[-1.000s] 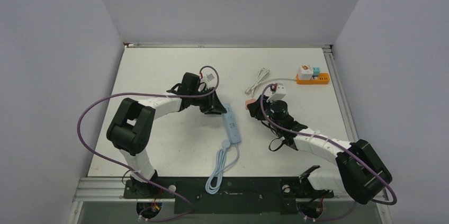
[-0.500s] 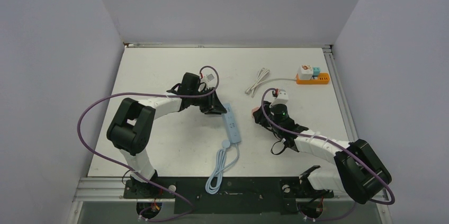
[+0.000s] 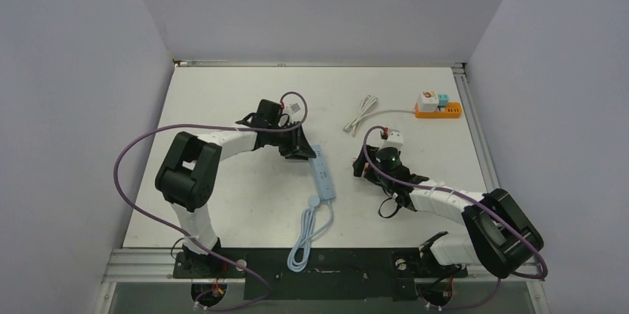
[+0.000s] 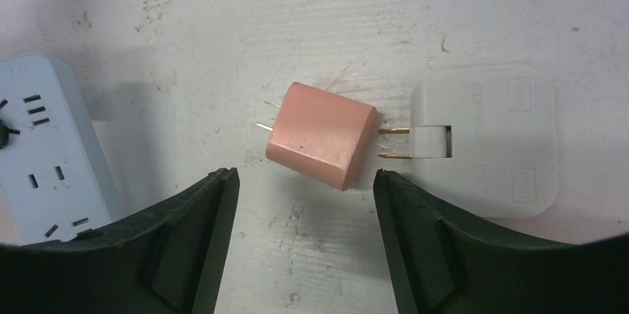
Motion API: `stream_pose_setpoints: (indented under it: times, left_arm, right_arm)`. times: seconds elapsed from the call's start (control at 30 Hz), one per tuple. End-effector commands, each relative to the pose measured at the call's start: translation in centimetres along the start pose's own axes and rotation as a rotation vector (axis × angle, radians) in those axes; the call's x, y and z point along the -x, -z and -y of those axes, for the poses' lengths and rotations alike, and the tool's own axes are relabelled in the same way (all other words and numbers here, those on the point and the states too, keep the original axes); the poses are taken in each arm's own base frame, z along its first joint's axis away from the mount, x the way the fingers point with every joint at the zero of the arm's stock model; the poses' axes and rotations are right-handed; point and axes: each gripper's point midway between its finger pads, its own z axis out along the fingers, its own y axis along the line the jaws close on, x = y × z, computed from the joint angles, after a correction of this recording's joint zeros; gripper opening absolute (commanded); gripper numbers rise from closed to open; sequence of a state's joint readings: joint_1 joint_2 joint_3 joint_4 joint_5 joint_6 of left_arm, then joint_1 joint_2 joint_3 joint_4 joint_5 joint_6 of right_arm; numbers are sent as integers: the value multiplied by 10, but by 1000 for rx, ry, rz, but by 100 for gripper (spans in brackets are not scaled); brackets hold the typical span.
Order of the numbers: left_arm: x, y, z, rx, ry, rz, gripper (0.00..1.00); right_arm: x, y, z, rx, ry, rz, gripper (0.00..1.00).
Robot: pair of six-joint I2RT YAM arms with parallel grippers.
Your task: Pull the plug off the socket
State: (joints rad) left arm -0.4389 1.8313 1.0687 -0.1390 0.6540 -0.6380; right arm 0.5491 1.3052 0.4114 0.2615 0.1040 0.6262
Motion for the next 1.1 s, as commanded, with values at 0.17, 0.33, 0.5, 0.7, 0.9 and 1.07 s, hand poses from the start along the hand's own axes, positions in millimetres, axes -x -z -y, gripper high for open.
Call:
stream_pose_setpoints:
  times: [0.17,0.33,0.5,0.7,0.9,1.07]
  left_arm:
    - [12,1,-68,218,-54,-16,0]
    - [20,7,-90,286,-36,-13,0]
    - [28,15,-105,357,-44,-4,14]
    - [39,27,-103,387,-65,33,53]
    - [61,57,-87,458,-141,110,80]
    - [82,117,-42,484,-262,306,89]
  right_arm:
    - [43,17,0,-34,-12,141,84]
    - [56,31,2,-31,-11,200,92]
    - [65,37,2,-33,-4,230,97]
    - [74,34,-3,-35,21,228,95]
    - [91,25,-14,-46,50,226,93]
    - [100,7,-24,-62,66,194,98]
